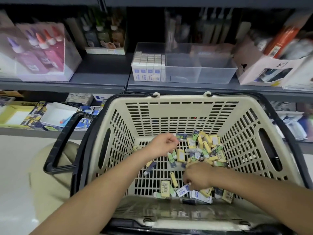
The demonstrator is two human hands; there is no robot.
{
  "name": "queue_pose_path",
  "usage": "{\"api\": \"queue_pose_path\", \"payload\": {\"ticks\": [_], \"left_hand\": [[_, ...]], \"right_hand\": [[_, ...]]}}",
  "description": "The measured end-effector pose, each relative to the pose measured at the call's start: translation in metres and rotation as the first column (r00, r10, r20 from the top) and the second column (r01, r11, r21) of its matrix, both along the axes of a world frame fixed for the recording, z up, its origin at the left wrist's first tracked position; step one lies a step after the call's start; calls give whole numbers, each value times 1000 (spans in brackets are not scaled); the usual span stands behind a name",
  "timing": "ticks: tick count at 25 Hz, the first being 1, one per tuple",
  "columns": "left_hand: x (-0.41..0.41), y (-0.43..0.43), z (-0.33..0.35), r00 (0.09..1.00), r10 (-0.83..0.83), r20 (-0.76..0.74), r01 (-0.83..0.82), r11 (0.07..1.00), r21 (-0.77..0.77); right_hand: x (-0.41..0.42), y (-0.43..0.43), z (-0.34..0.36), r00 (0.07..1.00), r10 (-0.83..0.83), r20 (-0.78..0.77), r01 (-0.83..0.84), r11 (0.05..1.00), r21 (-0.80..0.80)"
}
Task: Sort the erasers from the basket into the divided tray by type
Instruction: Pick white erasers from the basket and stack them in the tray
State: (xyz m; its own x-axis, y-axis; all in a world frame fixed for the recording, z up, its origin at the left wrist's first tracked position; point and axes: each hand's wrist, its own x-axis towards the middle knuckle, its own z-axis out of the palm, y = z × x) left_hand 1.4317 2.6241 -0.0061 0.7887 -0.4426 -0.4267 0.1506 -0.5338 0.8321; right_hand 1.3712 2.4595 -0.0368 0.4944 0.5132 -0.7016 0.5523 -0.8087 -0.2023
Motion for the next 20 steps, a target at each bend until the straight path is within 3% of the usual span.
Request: {"api": "queue_pose_path", "payload": {"ticks": [4, 7, 13, 20], "left_hand": [[-2, 4, -13, 999, -15, -52, 18, 999, 52], [-8, 2, -21, 990, -96, -105, 108, 988, 112], [-15, 3, -25, 968, -195, -156, 223, 956, 188], [-13, 6, -24, 974, -158, -164, 192, 957, 217]], "right_hand": [[-1, 3, -4, 994, 104, 27, -103, 993, -60], [-3, 7, -6, 984, 173, -49, -179, 968, -175], [3, 9, -9, 960, 50, -277, -131, 950, -284], [-1, 6, -15, 949, 86, -305, -186, 931, -315]]}}
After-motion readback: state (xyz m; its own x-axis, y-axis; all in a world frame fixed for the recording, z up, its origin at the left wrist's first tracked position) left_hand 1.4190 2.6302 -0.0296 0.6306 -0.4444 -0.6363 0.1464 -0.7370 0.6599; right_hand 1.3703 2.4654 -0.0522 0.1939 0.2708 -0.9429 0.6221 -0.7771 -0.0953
